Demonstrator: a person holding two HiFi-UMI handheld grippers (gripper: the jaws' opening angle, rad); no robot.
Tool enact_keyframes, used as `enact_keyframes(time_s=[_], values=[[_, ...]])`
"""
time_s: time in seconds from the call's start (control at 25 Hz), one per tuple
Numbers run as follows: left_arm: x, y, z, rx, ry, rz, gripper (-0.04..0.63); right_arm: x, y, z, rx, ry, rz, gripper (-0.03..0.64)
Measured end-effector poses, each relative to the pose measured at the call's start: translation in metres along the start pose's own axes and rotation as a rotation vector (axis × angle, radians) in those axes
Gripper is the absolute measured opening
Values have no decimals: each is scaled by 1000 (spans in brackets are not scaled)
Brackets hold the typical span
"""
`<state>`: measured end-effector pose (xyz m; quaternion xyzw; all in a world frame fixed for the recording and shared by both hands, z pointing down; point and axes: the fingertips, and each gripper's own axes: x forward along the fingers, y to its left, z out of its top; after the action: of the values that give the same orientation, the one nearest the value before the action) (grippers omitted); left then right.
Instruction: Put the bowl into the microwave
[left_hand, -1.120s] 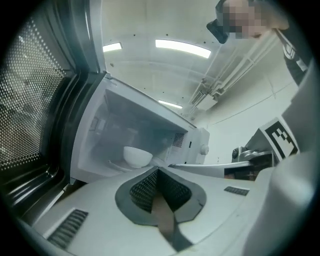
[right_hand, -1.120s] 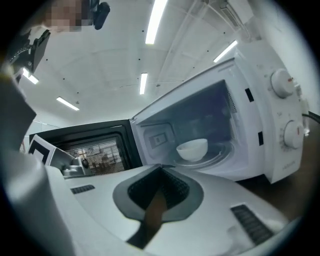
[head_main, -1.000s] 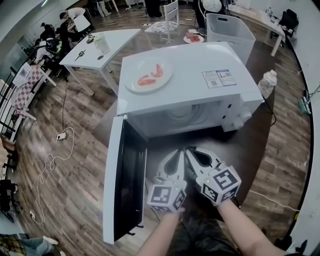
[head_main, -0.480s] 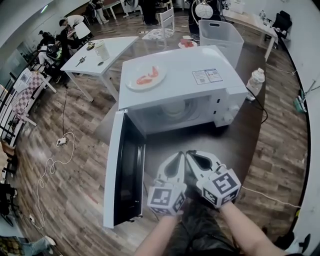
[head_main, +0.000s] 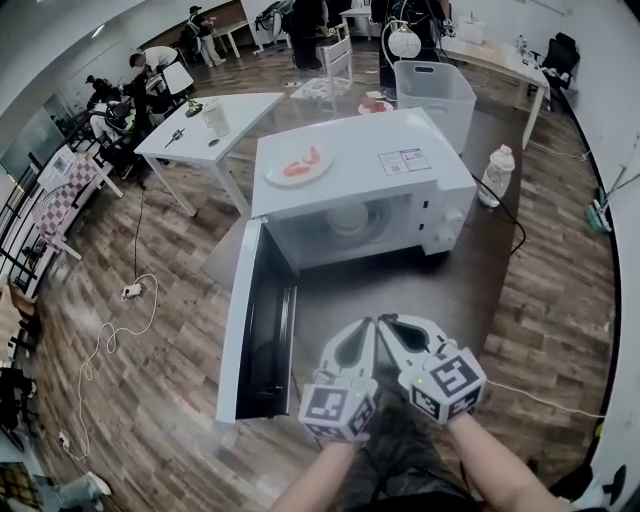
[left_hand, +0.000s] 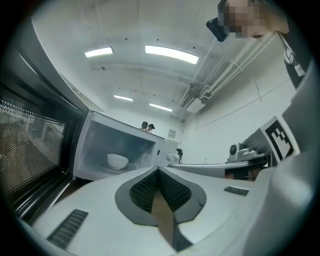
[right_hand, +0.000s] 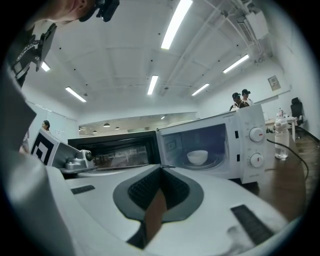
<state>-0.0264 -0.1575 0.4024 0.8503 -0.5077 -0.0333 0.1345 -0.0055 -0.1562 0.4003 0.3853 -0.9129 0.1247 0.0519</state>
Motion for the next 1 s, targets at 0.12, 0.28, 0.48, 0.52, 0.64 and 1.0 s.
enact_keyframes(time_s=[0.12,0.28,0.48,0.52,0.64,1.0], values=[[-13,-11,-1,-3,-10,-21,-2,-13,10,0,7,-1,3,2],[-30,-26,-1,-10,-11,-30,-2,-30,23,-3,15,-5,1,0],[-53,-39,-6,-55,4,-35,-2,-51,40,-6,17,-8,-10,2],[-57,-43,-6,-60,7,-38,-2,-56,43,-6,21,-10,-9,0],[-68,-53,-6,-42,11,-55,-2,-68,50,-7,33,-12,-9,2],[-96,-73,-8,-47,13,-84,-2,-95,72,-10,44,-7,-13,0]])
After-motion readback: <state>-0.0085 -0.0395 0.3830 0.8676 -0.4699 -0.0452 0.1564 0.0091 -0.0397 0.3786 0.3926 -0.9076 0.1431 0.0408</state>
